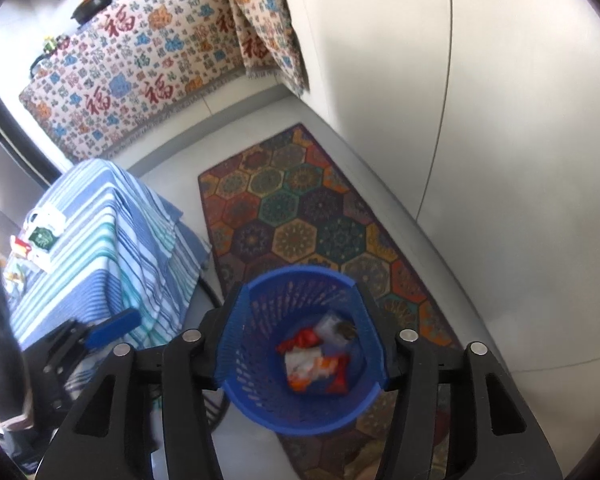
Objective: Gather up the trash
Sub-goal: 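Move both open tools back over the table toward the red can and cup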
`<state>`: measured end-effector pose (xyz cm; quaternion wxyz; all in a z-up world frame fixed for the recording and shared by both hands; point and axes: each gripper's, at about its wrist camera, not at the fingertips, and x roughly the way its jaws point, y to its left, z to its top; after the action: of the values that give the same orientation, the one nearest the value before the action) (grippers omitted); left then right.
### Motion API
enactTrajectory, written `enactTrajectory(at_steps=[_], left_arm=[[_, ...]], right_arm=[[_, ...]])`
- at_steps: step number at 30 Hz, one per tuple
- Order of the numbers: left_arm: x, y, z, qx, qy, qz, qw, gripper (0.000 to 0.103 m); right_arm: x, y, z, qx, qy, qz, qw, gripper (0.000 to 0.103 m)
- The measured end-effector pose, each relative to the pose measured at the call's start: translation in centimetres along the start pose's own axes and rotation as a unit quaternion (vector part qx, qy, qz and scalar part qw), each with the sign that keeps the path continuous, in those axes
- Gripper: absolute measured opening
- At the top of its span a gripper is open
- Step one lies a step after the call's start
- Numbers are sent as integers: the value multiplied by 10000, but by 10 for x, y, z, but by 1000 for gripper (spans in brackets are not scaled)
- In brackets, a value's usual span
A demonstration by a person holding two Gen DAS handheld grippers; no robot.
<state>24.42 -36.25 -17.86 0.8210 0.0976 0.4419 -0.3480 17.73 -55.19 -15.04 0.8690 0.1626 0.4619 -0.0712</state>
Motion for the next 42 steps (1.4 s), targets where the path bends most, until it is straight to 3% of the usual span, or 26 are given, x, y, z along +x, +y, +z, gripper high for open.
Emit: enactTrajectory(at_steps=[7,12,16,21,26,33,34,38,42], left_arm=[[-81,32,-39,39,-415,370,9984,66],[-122,75,-78,-252,-425,965,9941,66],[-146,117,-114,-678,-344,1338,9881,66],[-176,170,-159,-1107,-250,1830,9765,66],[-195,213,-188,-1638,-215,2123,9631,66],[-207,249,-207,-2117,-239,2414,9467,68],[-207,251,-208,-2142,-254,2453,9451,70],[-207,262,-205,-2267,-285,2563,9392,72],[-202,279,-196,-2392,-289,2720,9317,72]], right_arm=[[-17,32,-3,-429,-534,-11,9977,71],[-20,83,-21,-1110,-759,108,9909,73],[-17,129,-43,-1601,-756,417,9833,73],[-22,212,-80,-2183,-684,1144,9667,75],[-12,289,-105,-2598,-360,1589,9518,80],[40,368,-117,-3019,216,1395,9428,82],[47,375,-118,-3061,222,1328,9424,87],[56,390,-120,-3298,120,1161,9368,100],[55,388,-120,-3277,153,1145,9377,102]])
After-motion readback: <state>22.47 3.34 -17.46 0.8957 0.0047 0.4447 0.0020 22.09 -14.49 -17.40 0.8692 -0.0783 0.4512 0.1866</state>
